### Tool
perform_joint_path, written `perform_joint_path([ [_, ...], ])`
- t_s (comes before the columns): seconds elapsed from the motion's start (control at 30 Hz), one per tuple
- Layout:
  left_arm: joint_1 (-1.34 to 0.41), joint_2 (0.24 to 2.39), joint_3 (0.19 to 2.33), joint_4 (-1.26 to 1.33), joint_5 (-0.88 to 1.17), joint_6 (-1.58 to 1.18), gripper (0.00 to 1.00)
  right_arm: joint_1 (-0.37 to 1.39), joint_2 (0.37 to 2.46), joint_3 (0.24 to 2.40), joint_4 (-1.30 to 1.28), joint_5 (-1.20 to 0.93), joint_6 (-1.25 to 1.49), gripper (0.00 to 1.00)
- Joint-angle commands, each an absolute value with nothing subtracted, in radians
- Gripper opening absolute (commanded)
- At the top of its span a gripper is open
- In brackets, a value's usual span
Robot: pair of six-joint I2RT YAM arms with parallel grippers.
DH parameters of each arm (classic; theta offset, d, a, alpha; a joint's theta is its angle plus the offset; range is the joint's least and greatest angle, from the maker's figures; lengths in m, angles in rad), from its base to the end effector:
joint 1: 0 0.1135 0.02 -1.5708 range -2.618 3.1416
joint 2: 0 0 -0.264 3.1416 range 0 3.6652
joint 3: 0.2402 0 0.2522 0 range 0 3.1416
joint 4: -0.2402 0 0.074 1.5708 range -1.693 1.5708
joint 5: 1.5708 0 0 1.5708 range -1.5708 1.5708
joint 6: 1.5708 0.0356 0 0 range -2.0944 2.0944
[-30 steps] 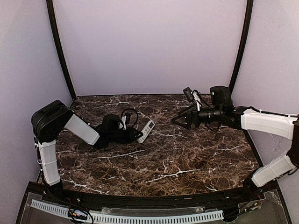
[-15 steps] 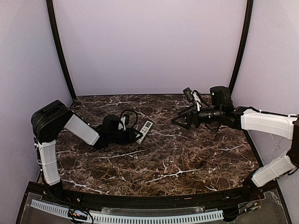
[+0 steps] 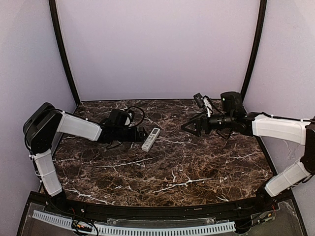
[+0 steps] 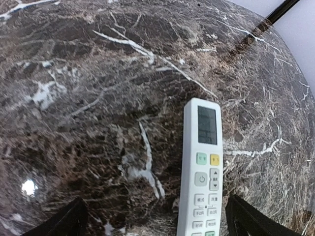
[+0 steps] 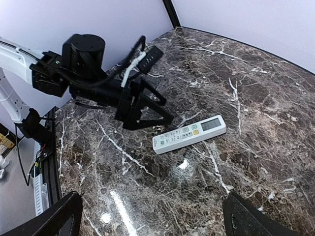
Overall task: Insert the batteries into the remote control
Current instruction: Place the remote control at the center of the board, then reset both arms
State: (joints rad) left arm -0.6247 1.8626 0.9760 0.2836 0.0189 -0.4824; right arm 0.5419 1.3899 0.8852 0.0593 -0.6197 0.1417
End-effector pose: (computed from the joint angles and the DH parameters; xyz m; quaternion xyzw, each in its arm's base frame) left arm 0.3139 -0.2272 0.1523 0.0673 0.8826 -0.2517 0.3913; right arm 0.2540 0.1770 0.2629 -0.3195 0.7571 0.4133 0.3922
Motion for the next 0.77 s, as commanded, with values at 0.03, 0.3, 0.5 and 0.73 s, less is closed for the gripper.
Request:
perform_joint_path([
  [0.03,-0.548,1.791,1.16,-0.062,-0.031,-0.361,0.99,0.496,1.429,0.885,0.067,-0.566,0.145,0.99],
  [0.3,-0.481,1.789,1.312,-0.27,-0.022,-0.251,0.99,0.416,1.553,0.897,0.067,-0.448,0.231,0.99],
  [0.5,-0.42,1.76,1.216,-0.275,-0.077,-0.267,0.99,0.411,1.63,0.863,0.1,-0.41,0.247,0.98],
  [0.73,-0.403,1.74,1.141,-0.235,-0.115,-0.287,0.98,0.411,1.649,0.838,0.13,-0.392,0.253,0.99],
])
